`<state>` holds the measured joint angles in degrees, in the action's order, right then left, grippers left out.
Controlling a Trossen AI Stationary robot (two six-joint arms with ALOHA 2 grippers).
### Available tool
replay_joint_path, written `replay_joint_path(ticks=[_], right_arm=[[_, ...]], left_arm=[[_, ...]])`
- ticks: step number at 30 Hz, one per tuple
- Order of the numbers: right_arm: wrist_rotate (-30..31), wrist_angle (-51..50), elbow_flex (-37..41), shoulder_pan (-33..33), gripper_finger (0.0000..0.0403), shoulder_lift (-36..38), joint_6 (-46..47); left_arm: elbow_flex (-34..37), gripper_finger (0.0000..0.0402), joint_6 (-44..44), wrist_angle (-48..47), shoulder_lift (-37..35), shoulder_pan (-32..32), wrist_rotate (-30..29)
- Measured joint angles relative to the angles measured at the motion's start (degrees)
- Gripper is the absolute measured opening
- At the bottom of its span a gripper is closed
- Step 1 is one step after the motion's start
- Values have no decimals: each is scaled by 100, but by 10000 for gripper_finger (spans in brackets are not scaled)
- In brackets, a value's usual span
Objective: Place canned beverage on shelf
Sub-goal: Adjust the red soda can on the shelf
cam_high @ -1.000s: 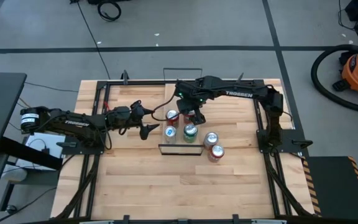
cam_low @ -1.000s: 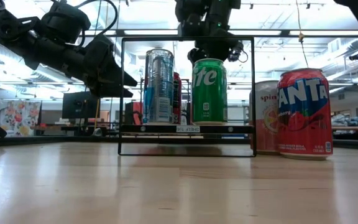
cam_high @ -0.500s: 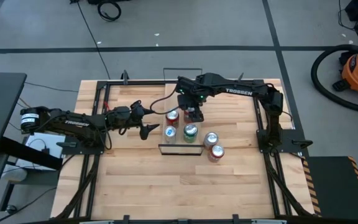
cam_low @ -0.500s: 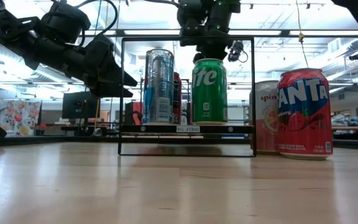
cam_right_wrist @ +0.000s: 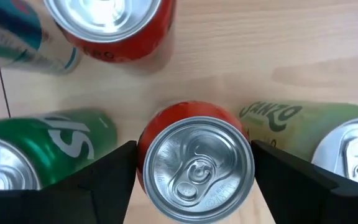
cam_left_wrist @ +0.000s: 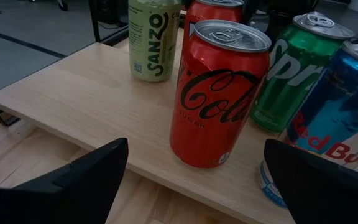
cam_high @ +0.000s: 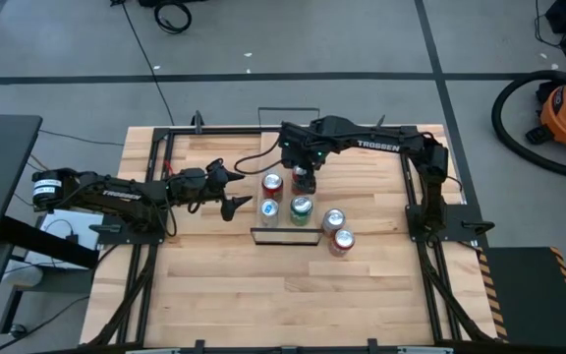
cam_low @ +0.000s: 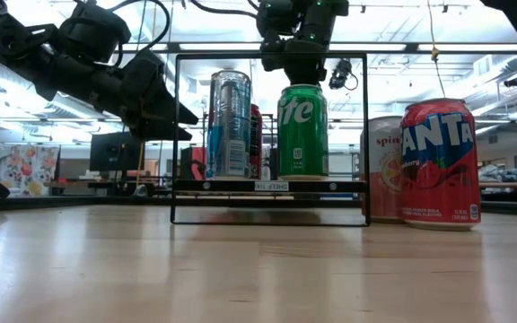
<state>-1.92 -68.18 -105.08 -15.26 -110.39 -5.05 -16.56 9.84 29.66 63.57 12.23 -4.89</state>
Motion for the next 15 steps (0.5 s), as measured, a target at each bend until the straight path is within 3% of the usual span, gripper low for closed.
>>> replay_joint_path(ticks=[15], right_arm=[[531,-42,7,330,308,-7,709]], left_arm=[[0,389,131,-116,0,2,0]])
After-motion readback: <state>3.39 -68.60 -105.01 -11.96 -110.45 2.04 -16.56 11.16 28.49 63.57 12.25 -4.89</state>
